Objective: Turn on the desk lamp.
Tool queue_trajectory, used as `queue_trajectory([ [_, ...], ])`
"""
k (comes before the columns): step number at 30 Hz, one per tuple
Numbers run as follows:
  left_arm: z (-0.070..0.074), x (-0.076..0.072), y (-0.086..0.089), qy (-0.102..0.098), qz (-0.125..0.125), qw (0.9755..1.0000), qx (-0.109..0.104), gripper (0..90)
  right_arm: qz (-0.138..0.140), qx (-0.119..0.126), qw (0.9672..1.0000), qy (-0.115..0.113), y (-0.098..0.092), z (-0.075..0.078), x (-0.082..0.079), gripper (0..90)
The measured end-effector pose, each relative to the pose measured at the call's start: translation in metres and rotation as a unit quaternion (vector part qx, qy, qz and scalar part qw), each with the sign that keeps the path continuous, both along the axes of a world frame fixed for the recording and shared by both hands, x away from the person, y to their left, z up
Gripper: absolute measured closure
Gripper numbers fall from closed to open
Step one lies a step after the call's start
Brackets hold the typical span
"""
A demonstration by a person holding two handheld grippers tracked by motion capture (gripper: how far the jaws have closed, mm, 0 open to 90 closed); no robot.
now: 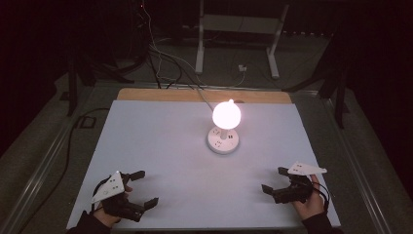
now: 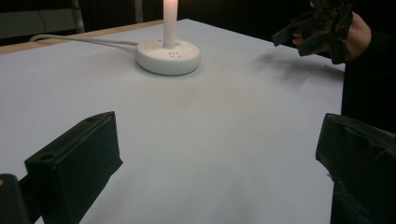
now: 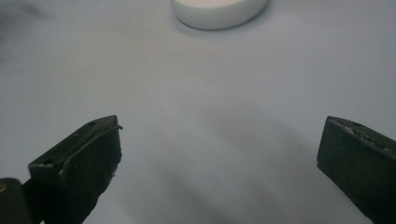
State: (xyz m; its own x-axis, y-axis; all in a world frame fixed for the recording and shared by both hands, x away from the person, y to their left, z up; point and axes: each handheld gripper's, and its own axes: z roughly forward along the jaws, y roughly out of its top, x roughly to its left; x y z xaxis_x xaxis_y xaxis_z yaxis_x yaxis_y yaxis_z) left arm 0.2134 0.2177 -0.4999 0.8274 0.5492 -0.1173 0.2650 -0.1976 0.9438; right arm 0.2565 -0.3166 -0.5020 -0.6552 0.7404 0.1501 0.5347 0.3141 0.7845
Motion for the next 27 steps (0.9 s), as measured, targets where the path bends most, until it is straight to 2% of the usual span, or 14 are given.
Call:
queue_trajectory([
  [4, 0.0, 0.0, 0.0, -0.001, -0.001, 1.0, 0.001, 0.4, -0.015, -0.006, 0.9999, 0.002, -0.008, -0.004, -0.007, 0.0],
  [11, 0.0, 0.0, -0.001, 0.0, -0.001, 1.0, 0.001, 0.4, -0.033, -0.004, 0.9994, 0.0, -0.018, -0.008, -0.013, 0.0],
  [27, 0.0, 0.0, -0.001, -0.001, -0.001, 1.0, 0.004, 0.4, -0.02, -0.012, 0.9997, -0.001, -0.009, -0.011, -0.006, 0.0],
])
